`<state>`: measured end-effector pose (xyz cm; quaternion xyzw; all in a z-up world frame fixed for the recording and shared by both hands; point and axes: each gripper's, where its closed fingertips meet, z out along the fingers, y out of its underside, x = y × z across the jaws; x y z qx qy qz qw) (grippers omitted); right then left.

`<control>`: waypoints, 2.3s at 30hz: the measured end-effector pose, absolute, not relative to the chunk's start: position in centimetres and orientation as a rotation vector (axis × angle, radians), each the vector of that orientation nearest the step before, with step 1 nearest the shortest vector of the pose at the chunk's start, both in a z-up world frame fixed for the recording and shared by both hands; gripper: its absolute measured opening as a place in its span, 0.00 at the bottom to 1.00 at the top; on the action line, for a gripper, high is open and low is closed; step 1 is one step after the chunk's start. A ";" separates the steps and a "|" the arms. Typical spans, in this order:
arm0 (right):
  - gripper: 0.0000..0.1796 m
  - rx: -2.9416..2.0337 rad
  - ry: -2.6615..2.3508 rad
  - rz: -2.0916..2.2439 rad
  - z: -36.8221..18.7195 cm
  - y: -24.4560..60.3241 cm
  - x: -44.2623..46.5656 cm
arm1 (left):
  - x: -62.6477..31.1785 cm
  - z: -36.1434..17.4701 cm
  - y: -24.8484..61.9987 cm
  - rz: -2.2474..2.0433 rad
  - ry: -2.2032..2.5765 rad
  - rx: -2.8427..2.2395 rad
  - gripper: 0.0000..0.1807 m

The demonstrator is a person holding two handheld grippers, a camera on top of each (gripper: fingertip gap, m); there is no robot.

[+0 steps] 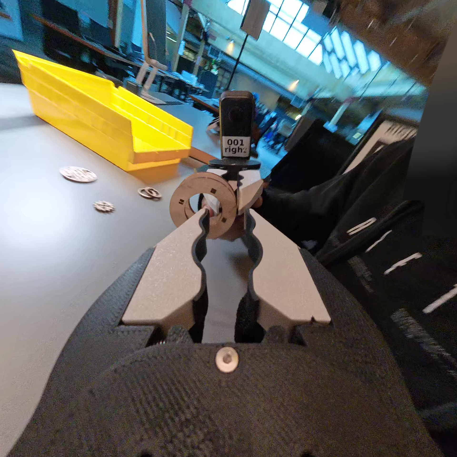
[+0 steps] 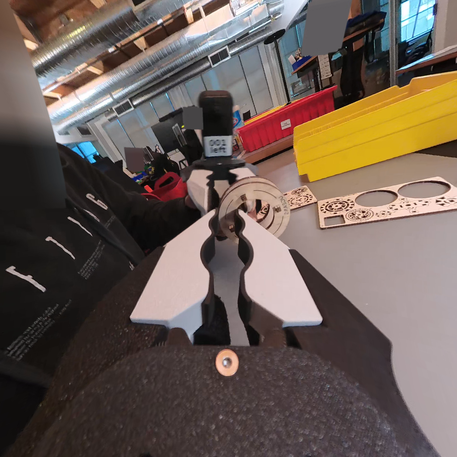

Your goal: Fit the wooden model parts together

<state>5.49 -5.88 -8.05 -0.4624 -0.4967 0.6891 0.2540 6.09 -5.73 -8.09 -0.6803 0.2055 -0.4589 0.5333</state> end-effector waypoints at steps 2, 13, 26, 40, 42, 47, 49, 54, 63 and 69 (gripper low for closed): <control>0.05 -1.242 -1.385 1.823 -8.5 -6.2 5.3 | 6.3 -8.1 -5.7 -1.217 0.436 -1.622 0.14; 0.06 -1.173 -1.547 1.725 -10.1 -7.2 5.7 | 6.8 -9.4 -6.3 -1.268 0.532 -1.743 0.07; 0.06 -1.101 -1.643 1.701 -10.6 -7.9 6.4 | 7.3 -10.0 -7.4 -1.263 0.674 -1.788 0.06; 0.06 -1.086 -1.680 1.613 -11.4 -7.9 6.4 | 7.2 -11.1 -7.2 -1.103 0.744 -1.834 0.06; 0.06 -1.098 -1.660 1.610 -11.6 -7.7 6.2 | 7.1 -11.0 -6.9 -1.100 0.712 -1.815 0.07; 0.06 -1.092 -1.625 1.655 -11.2 -8.0 6.0 | 7.6 -10.8 -7.2 -1.187 0.688 -1.741 0.14; 0.05 -1.085 -1.600 1.679 -10.9 -7.9 6.1 | 7.5 -10.5 -7.1 -1.193 0.681 -1.715 0.12; 0.05 -1.059 -1.583 1.703 -10.3 -8.0 6.4 | 7.3 -10.1 -7.2 -1.241 0.673 -1.691 0.06; 0.05 -1.108 -1.437 1.663 -9.0 -4.2 7.8 | 2.4 -11.2 -5.2 -0.998 0.510 -1.815 0.05; 0.05 -1.074 -1.426 1.653 -8.3 -4.2 7.6 | 5.2 -10.9 -5.1 -1.052 0.628 -1.794 0.06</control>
